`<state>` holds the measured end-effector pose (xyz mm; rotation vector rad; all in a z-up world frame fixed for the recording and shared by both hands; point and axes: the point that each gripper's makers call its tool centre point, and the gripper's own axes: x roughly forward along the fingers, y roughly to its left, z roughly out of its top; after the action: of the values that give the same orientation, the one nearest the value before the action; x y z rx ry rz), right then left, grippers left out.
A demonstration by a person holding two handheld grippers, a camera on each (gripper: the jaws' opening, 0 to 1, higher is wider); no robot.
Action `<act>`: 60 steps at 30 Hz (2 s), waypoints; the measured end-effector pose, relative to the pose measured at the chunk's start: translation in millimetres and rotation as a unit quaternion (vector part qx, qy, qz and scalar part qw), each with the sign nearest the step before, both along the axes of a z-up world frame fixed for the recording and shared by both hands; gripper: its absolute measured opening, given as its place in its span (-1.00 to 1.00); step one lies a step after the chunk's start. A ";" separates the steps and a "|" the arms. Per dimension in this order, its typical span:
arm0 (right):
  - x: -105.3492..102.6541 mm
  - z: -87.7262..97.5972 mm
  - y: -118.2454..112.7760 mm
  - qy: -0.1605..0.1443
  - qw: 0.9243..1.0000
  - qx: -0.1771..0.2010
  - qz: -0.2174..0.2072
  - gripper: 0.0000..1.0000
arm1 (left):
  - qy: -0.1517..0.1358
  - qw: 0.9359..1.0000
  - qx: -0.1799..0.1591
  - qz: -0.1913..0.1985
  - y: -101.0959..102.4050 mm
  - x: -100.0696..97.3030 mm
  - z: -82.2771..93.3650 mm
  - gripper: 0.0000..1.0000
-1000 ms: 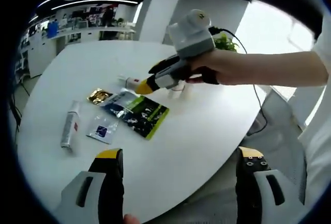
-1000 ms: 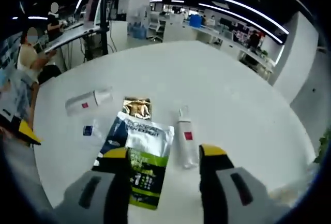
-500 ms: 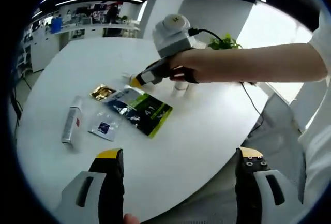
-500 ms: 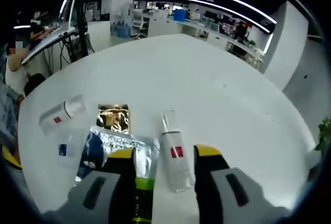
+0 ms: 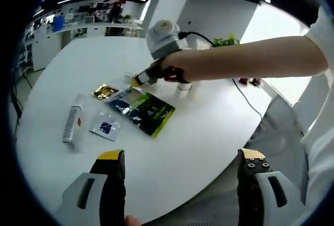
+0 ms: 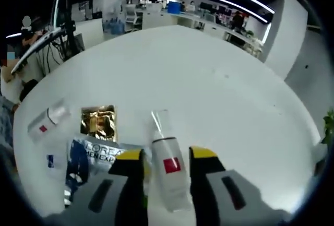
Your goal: Arrange the skincare products in the storage area until every visible bottle or jar stands upright without overlapping.
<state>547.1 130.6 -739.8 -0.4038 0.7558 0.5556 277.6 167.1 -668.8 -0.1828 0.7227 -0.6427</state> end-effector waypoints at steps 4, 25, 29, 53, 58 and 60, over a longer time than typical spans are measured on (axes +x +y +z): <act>5.7 -0.4 2.2 0.000 1.000 0.002 0.003 -0.34 | 0.000 1.000 0.001 -0.002 -0.8 -0.7 -0.1 0.74; -0.4 -2.3 9.1 0.032 0.999 0.016 -0.008 -0.57 | 0.000 1.000 0.006 0.001 2.1 0.2 -0.9 0.73; -3.6 0.7 8.6 0.033 0.999 0.017 -0.009 -0.58 | -0.001 1.000 0.007 0.002 2.5 0.6 -0.6 0.73; -36.2 23.6 12.1 0.005 0.998 0.004 0.058 -0.60 | -0.022 1.000 0.019 -0.001 2.8 2.3 4.0 0.72; -50.4 32.3 12.2 0.006 0.998 0.029 0.057 -0.60 | -0.028 0.999 0.022 -0.004 2.1 2.8 5.2 0.72; -57.7 37.2 13.0 0.005 0.998 0.041 0.057 -0.60 | -0.029 0.999 0.023 -0.005 2.0 2.8 5.5 0.72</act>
<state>489.3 143.6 -702.6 -0.3706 0.7206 0.6942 280.4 169.0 -663.3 -0.1177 0.6815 -0.6384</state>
